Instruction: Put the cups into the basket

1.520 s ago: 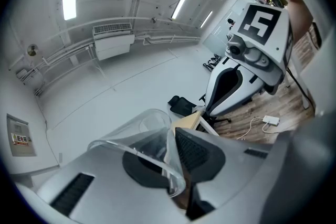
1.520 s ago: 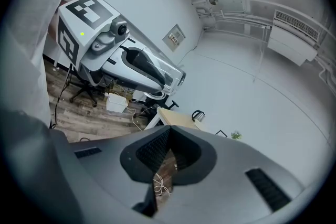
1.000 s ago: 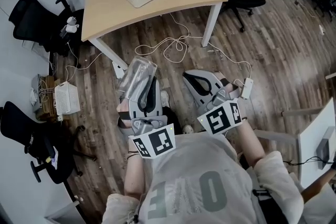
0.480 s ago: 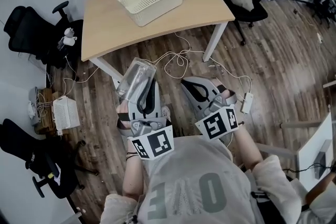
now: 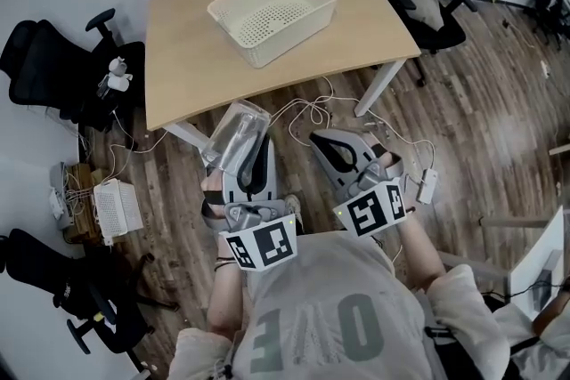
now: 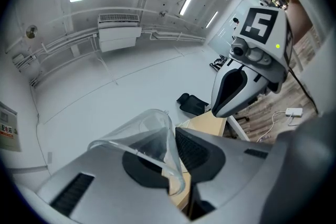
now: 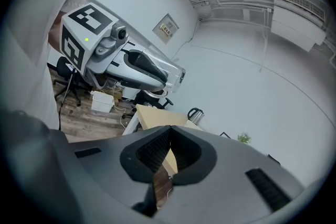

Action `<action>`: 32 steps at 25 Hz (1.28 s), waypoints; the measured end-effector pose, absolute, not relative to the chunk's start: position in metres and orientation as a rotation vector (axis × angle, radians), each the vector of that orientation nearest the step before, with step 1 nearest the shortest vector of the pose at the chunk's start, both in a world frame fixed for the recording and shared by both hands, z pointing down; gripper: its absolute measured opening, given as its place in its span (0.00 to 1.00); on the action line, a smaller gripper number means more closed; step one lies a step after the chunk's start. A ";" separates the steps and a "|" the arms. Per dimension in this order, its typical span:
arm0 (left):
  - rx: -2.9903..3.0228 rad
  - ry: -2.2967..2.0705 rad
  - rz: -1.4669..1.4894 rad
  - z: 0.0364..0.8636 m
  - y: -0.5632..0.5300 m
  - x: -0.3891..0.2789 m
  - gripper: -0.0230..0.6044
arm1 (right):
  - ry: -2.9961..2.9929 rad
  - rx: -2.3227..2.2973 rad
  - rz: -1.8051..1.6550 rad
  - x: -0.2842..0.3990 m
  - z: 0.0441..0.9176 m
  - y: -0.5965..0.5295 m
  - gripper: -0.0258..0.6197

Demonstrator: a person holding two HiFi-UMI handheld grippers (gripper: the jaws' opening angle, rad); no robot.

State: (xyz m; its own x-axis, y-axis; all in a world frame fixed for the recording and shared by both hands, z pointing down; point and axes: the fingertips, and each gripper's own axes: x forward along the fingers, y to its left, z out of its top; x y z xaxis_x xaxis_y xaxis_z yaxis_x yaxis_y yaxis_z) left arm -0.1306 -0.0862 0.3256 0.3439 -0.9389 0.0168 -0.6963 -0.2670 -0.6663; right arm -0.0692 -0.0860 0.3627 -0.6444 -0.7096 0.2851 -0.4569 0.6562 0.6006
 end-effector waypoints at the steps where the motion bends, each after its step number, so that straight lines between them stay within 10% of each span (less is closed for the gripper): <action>1: -2.054 1.420 -0.562 0.327 -0.096 -0.136 0.11 | -2.363 0.912 -0.667 -0.074 0.363 -0.096 0.04; 32: -2.013 1.552 -0.647 0.316 -0.414 -0.139 0.11 | -2.463 0.798 -0.669 -0.075 0.353 -0.427 0.04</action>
State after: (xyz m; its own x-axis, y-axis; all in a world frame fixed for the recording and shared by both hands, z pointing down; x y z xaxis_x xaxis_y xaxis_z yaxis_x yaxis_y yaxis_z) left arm -0.1387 -0.4138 0.3160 0.2324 -0.9708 0.0602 -0.7263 -0.2144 -0.6531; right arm -0.0749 -0.4273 0.3534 -0.7241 -0.6331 0.2736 -0.4075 0.7128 0.5708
